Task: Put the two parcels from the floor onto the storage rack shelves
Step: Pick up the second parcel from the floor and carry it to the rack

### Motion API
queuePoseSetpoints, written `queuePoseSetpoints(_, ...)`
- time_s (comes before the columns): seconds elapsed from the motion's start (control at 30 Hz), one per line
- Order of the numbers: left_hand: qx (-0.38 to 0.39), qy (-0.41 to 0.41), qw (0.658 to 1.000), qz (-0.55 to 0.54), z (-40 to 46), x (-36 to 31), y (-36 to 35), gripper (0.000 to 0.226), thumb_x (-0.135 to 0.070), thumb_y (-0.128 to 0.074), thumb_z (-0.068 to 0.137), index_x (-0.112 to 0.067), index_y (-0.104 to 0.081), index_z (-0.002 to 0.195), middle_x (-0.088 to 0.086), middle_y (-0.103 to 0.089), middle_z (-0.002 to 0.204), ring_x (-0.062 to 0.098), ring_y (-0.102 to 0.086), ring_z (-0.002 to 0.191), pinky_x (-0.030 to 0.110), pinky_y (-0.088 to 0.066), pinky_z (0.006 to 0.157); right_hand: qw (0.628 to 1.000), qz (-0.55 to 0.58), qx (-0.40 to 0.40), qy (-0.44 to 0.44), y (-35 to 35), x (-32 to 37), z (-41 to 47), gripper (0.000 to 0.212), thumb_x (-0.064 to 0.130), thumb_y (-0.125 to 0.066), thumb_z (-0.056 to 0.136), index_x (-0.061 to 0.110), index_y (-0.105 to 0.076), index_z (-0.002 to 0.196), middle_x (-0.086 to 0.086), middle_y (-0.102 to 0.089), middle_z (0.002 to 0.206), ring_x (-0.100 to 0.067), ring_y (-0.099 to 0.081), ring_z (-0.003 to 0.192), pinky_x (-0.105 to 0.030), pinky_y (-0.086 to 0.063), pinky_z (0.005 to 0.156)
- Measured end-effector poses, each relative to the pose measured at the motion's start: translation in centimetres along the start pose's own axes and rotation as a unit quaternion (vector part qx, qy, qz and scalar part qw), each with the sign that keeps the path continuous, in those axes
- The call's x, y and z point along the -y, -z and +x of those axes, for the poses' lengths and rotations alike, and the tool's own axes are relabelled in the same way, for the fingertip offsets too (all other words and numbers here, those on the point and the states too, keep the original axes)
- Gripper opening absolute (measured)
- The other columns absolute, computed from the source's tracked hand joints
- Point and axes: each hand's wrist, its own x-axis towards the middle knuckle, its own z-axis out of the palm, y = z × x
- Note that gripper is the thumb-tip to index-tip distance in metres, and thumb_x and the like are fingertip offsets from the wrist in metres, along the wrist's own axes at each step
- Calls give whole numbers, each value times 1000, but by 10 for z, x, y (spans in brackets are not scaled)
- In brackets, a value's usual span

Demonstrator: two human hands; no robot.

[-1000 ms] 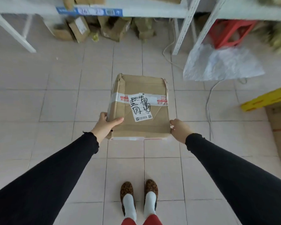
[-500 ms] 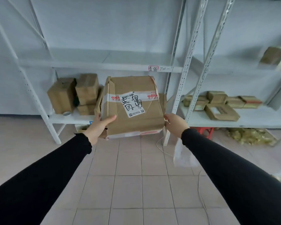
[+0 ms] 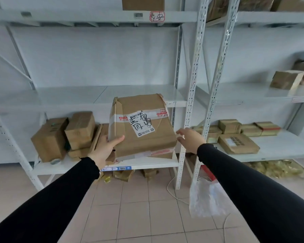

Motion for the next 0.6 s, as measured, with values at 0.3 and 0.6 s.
queuePoseSetpoints(0.3, -7, -10, 1000, -6, 120, -24, 10, 71, -49, -83, 79, -23, -47, 134, 2, -61, 134, 24, -54, 125, 47, -37, 113, 1000, -19, -6, -1, -5, -6, 112, 37, 28, -45, 99, 22, -54, 134, -4, -58, 132, -25, -58, 115, -37, -49, 93)
queuePoseSetpoints(0.6, 24, 24, 999, 8, 255, -69, 64, 103, -73, -90, 50, -30, -52, 136, 5, -69, 132, 30, -63, 123, 57, -45, 111, 999, -25, -26, 8, -9, 35, 232, 38, 29, -47, 98, 22, -54, 135, -4, -55, 134, -25, -55, 117, -40, -50, 92)
